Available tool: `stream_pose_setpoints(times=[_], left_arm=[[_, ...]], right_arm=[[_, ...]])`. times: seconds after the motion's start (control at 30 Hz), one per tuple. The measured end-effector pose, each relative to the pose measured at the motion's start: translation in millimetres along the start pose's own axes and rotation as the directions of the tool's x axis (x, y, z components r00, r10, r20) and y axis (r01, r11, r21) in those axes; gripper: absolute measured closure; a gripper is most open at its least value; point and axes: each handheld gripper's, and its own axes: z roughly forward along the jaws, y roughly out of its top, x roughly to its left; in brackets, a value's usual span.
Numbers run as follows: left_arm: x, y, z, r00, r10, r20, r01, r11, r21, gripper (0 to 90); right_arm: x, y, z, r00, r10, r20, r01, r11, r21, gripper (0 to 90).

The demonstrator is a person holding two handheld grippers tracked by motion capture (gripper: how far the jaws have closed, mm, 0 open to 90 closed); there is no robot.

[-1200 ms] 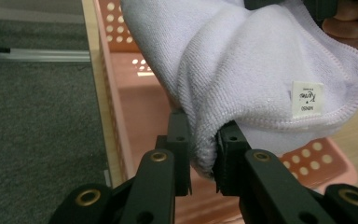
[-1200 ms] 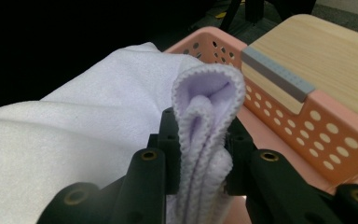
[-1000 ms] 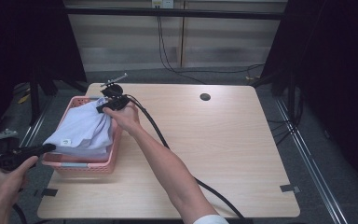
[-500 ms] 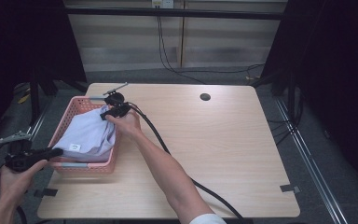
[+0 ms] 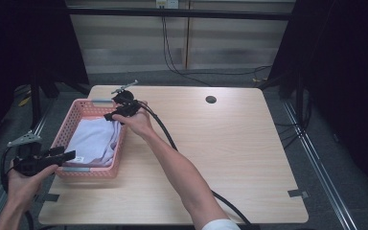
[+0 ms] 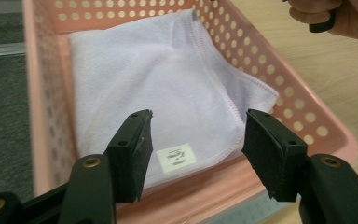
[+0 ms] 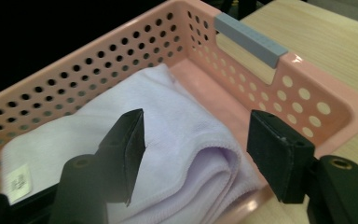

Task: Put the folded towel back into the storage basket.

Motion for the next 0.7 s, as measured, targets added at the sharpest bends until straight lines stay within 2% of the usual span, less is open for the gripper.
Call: stream_pose_setpoints(times=[0.07, 0.23, 0.33, 0.43, 0.57, 0.63, 0.7], left_arm=[[-4.9, 0.4, 5.7, 0.9998, -0.017, 0.005, 0.017, 0.9998, -0.005, 39.3], [-20.4, 2.7, 16.7, 0.9999, 0.008, 0.008, -0.008, 1.0, 0.004, 36.9], [-31.4, 4.7, 23.1, 1.0, -0.001, -0.006, 0.001, 0.9999, 0.012, 35.9], [-40.2, 6.5, 26.9, 0.9998, 0.014, -0.015, -0.013, 0.9994, 0.033, 34.4], [-59.1, 5.9, 24.6, 0.9998, 0.018, 0.003, -0.018, 0.9998, 0.002, 33.1], [-70.2, 5.7, 26.2, 0.9997, 0.022, -0.003, -0.022, 0.9997, -0.011, 32.7], [-80.6, 6.2, 28.4, 0.9995, 0.03, 0.013, -0.03, 0.9994, -0.016, 32.6]], right_arm=[[0.8, -0.8, -11.6, 0.9997, -0.023, -0.009, 0.023, 1.0, -0.019, 36.8], [0.7, -9.8, -42.6, 0.9968, -0.067, -0.044, 0.066, 0.997, -0.036, 36.4], [-1.9, -18.2, -59.0, 0.9957, -0.082, -0.043, 0.08, 0.996, -0.037, 35.6], [-8.2, -28.9, -77.7, 0.996, -0.083, -0.032, 0.082, 0.996, -0.045, 34.7], [-13.5, -43.8, -107.9, 0.9978, -0.063, -0.021, 0.061, 0.994, -0.094, 34.1], [-16.6, -51.9, -124.2, 0.9976, -0.069, -0.008, 0.068, 0.993, -0.097, 34.1], [-19.7, -58.4, -136.1, 0.9977, -0.067, 0.007, 0.068, 0.992, -0.103, 34.1]])
